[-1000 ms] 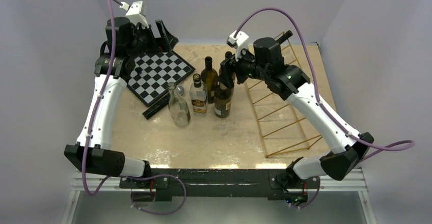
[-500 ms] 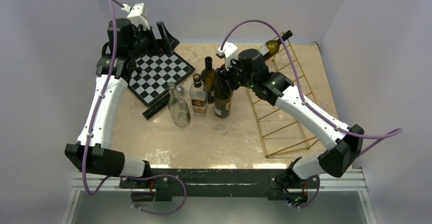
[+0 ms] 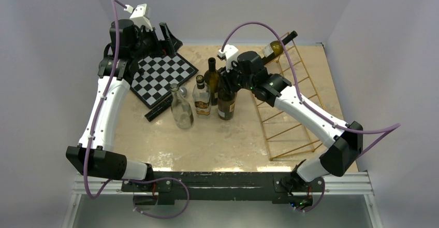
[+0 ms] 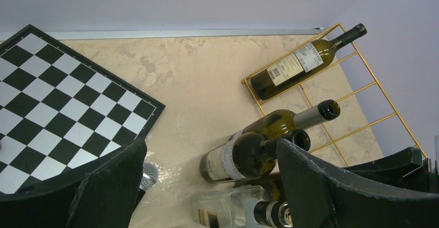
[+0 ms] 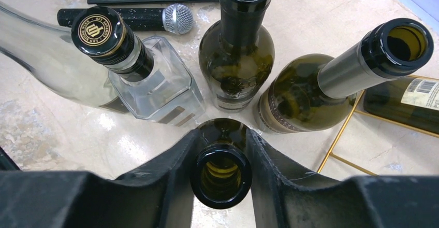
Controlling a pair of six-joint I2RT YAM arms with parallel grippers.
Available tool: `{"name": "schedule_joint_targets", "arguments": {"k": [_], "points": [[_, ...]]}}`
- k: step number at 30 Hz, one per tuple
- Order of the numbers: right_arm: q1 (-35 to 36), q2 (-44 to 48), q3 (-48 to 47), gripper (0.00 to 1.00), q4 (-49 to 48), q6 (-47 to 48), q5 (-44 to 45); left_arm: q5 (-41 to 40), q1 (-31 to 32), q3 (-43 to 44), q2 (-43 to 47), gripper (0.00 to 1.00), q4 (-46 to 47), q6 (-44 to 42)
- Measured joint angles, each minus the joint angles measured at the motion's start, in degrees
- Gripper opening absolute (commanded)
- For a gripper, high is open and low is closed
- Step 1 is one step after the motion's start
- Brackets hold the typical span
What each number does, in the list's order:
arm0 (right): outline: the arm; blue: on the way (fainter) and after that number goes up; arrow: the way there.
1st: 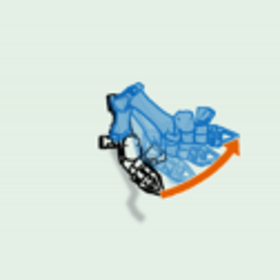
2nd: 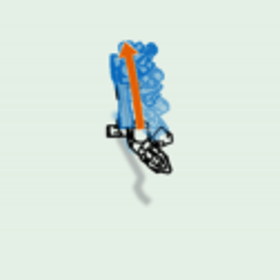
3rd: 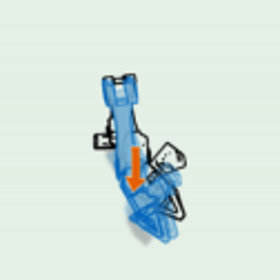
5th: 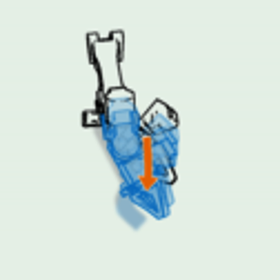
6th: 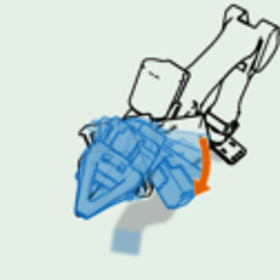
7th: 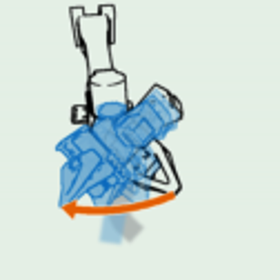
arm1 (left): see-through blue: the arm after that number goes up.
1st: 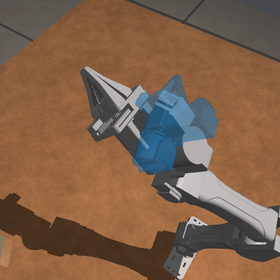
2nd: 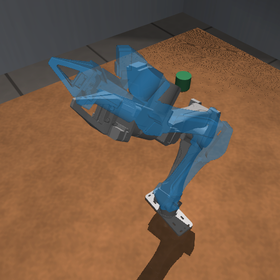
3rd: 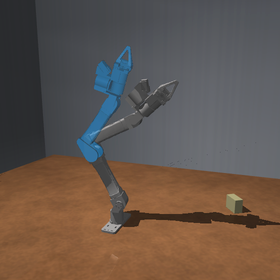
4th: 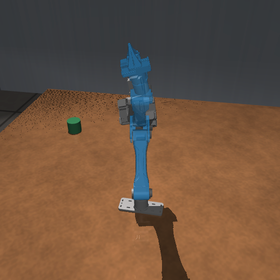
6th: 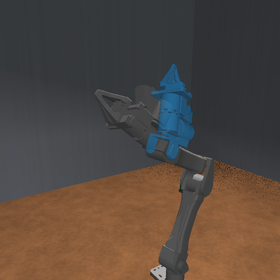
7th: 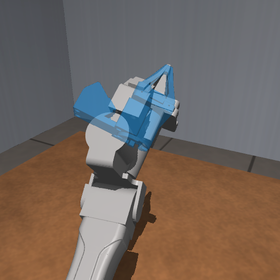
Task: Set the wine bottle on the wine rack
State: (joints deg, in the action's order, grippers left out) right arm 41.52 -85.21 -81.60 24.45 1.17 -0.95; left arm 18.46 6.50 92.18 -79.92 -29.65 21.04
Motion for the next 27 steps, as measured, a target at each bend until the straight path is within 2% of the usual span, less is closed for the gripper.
{"name": "schedule_joint_targets", "arguments": {"k": [3, 7, 16, 27], "points": [[0.0, 0.09, 0.35, 0.25, 0.02, -0.22, 0.02, -0.02, 0.0, -0.02, 0.02, 0.99, 0.0, 0.0], [0.0, 0.17, 0.39, 0.0, 0.04, -0.15, 0.2, -0.04, 0.0, -0.02, 0.02, 0.99, 0.0, 0.0], [0.0, 0.33, -0.2, 0.0, 1.42, -0.09, -0.35, -0.04, 0.0, 0.0, 0.02, 0.99, 0.0, 0.0], [-3.06, 4.79, -4.5, 0.0, 10.1, -0.74, -4.2, -0.04, 0.0, 0.02, 0.11, 0.99, -0.07, -0.02]]}}
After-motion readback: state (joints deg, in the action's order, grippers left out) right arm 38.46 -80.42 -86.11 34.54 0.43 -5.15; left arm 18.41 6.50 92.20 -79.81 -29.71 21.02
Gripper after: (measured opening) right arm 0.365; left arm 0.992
